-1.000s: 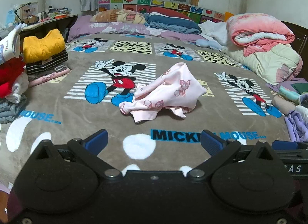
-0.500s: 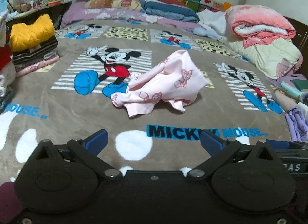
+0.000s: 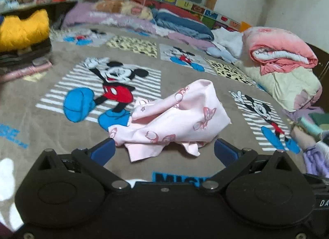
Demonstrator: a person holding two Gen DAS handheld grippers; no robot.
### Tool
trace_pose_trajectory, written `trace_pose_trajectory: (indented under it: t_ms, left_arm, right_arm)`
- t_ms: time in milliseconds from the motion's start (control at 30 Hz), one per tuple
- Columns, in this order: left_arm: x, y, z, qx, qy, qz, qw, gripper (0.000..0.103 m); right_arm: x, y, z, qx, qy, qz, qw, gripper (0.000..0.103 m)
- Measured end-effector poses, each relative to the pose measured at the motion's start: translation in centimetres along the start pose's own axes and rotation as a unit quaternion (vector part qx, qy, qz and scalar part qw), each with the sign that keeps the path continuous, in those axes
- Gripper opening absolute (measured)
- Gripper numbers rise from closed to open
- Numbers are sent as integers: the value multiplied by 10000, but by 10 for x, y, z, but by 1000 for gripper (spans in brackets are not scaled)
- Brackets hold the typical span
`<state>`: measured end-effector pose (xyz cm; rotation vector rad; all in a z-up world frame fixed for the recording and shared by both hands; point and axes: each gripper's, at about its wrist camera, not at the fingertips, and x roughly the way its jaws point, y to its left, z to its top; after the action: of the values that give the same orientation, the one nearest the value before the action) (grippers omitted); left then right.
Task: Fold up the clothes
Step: 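Lower both grippers onto the pink shirt and close on its edges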
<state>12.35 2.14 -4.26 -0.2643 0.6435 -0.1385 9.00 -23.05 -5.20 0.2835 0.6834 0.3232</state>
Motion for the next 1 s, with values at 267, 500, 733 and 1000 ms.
trace_pose_trajectory:
  t_ms: [267,500,733,1000]
  left_arm:
    - [38,28,24,-483,421,-268,9976,103]
    - [71,48,42,-941,683,-414,9924,101]
    - [103,58,58,-1177,673,-533,9893,89]
    - [151,66,71,-959,840,-636,9898,69]
  right_arm:
    - [27,-28,35,49,-201,214,9996,103]
    - [72,-64,73,353,24,408,9985,103]
    - [124,-93,104,847,43,578,9947,103]
    - [186,-100,119,813,365,894,9920,93]
